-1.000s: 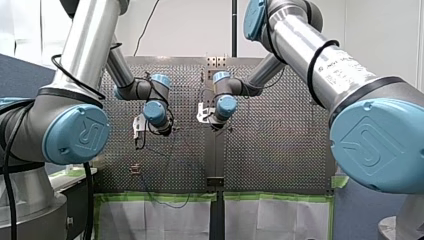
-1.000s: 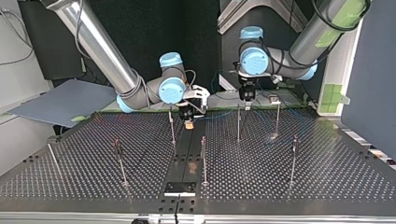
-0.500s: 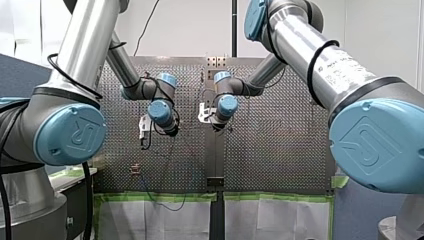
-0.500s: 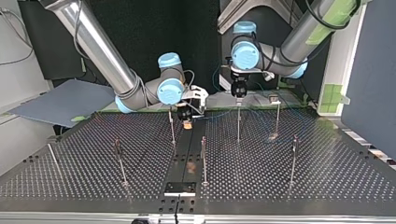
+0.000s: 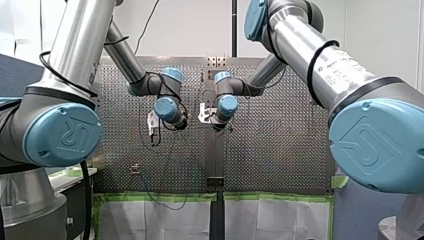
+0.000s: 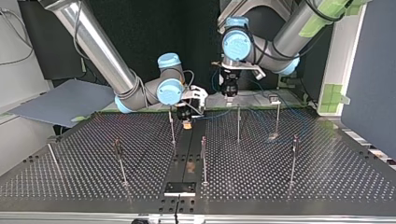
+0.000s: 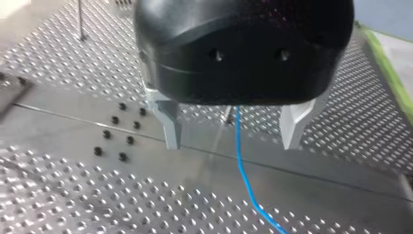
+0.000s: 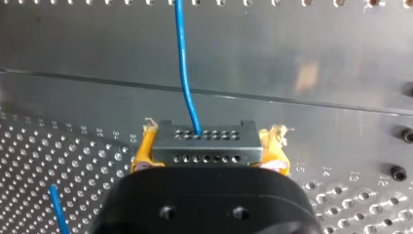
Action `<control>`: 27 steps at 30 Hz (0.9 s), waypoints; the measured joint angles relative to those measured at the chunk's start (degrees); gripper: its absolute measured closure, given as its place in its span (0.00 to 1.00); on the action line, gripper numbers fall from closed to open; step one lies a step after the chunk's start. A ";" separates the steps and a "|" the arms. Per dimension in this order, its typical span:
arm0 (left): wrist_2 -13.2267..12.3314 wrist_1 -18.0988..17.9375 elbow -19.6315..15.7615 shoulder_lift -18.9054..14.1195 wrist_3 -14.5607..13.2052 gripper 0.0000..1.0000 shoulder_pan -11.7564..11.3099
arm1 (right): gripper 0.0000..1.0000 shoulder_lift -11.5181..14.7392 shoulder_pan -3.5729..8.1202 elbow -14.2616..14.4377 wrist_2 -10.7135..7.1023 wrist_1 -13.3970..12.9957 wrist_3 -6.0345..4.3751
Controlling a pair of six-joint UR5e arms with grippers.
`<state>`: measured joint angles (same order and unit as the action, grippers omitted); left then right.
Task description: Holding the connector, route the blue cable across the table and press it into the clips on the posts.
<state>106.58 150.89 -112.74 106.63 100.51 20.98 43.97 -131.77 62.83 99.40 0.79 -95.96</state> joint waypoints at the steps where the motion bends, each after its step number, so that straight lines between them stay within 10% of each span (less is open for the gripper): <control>1: 0.30 -0.31 0.00 0.04 0.19 0.00 0.11 | 1.00 0.01 0.03 0.00 0.00 0.00 -0.02; 27: 0.53 -4.02 6.50 8.48 4.14 0.00 0.13 | 1.00 0.15 0.45 -0.52 -0.25 0.15 -0.10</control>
<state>107.11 146.87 -106.24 115.12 104.66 21.10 44.12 -131.32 62.31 99.15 0.94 -96.06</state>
